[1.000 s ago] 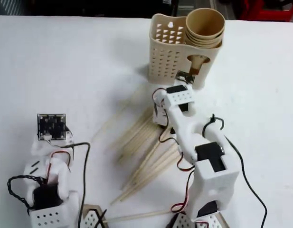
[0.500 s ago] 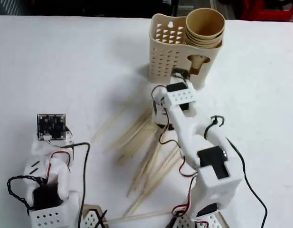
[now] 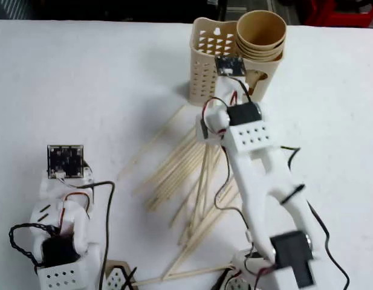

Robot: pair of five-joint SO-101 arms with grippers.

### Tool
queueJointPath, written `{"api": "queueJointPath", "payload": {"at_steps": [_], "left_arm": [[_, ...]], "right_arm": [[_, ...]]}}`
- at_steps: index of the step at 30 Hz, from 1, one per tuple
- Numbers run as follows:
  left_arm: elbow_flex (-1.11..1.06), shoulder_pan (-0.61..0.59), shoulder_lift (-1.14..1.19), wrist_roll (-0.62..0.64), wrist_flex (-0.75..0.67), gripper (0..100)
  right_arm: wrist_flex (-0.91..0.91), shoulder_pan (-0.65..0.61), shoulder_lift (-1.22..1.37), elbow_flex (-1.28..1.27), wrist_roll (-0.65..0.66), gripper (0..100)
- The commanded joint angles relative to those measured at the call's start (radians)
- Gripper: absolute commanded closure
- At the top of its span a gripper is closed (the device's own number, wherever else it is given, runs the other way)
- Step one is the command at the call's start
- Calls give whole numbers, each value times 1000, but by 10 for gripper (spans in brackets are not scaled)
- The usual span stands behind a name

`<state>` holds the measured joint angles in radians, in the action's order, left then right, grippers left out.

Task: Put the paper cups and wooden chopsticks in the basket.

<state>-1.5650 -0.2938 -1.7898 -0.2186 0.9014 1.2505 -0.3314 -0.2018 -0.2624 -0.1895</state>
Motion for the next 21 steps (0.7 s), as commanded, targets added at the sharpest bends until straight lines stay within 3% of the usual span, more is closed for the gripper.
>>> {"api": "queueJointPath", "payload": {"at_steps": [1, 21], "left_arm": [[9, -5, -16, 11, -21, 976], [9, -5, -16, 11, -20, 976]], "right_arm": [[4, -2, -137, 17, 37, 981], [-375, -4, -521, 17, 95, 981]]}}
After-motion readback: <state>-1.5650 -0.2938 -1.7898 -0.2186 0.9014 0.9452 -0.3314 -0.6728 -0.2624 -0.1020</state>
